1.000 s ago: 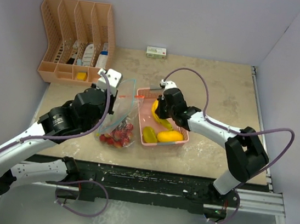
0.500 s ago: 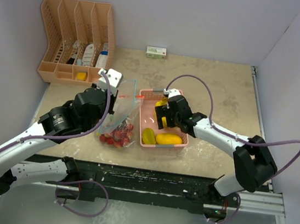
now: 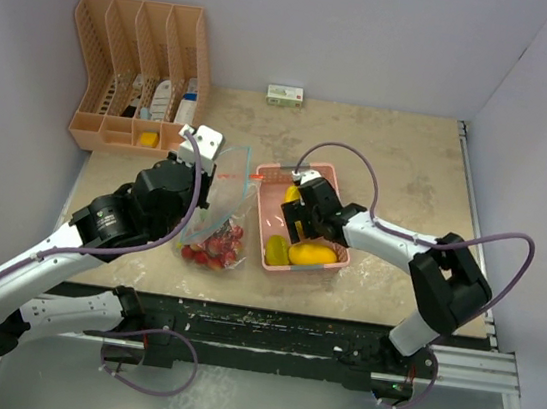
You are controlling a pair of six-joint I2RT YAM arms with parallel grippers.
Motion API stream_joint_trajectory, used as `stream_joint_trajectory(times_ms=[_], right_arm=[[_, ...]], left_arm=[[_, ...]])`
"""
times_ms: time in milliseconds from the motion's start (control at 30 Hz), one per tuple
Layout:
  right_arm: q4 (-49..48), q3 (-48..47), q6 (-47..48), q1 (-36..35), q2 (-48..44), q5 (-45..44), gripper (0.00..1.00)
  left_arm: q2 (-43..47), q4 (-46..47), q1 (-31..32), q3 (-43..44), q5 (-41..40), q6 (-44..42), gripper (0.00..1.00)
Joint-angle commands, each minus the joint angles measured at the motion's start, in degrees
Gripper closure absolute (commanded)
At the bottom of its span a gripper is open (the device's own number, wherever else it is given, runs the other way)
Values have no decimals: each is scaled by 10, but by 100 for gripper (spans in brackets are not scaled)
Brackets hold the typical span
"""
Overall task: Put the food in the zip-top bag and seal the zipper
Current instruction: Pick up the fake fruit from the bin.
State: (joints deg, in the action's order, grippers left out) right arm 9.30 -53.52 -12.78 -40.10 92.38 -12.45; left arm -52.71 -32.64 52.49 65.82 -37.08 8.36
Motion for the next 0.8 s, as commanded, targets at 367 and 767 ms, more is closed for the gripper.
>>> stream_joint_trajectory(times_ms=[367,767], right_arm=[[31,-61,-19,1,-41,2,100],[-89,26,6,1,-392,326,100]], left_arm=[[2,25,-3,4,-5,2,100],[-20,37,-3,5,8,15,100]])
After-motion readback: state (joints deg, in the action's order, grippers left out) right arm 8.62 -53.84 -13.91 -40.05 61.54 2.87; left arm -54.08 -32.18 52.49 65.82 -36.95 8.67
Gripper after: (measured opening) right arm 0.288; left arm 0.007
